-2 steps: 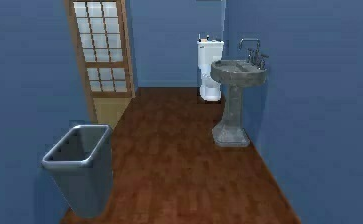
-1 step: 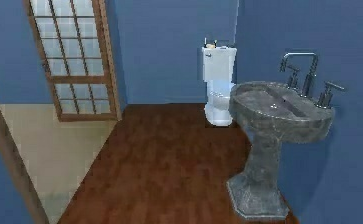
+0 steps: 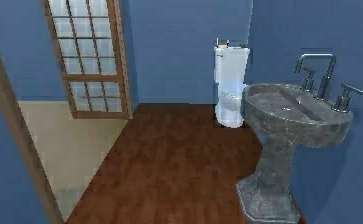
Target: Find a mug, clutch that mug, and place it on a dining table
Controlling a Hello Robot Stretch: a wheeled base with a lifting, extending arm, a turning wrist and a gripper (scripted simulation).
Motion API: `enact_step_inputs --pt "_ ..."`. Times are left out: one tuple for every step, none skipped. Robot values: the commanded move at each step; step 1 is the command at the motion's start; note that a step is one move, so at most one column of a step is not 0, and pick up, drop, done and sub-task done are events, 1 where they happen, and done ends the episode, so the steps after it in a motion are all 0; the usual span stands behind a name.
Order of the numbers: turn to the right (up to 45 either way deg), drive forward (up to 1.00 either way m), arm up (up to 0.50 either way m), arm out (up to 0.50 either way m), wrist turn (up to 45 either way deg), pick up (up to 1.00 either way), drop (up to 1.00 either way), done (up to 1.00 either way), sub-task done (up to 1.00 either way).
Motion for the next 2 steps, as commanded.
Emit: enact_step_inputs --pt "0.0 0.70 0.00 0.00 0.0 0.00 0.00 0.00 0.00" --pt "-39.0 0.00 0.00 0.00 0.0 0.00 0.00 0.00 0.00"
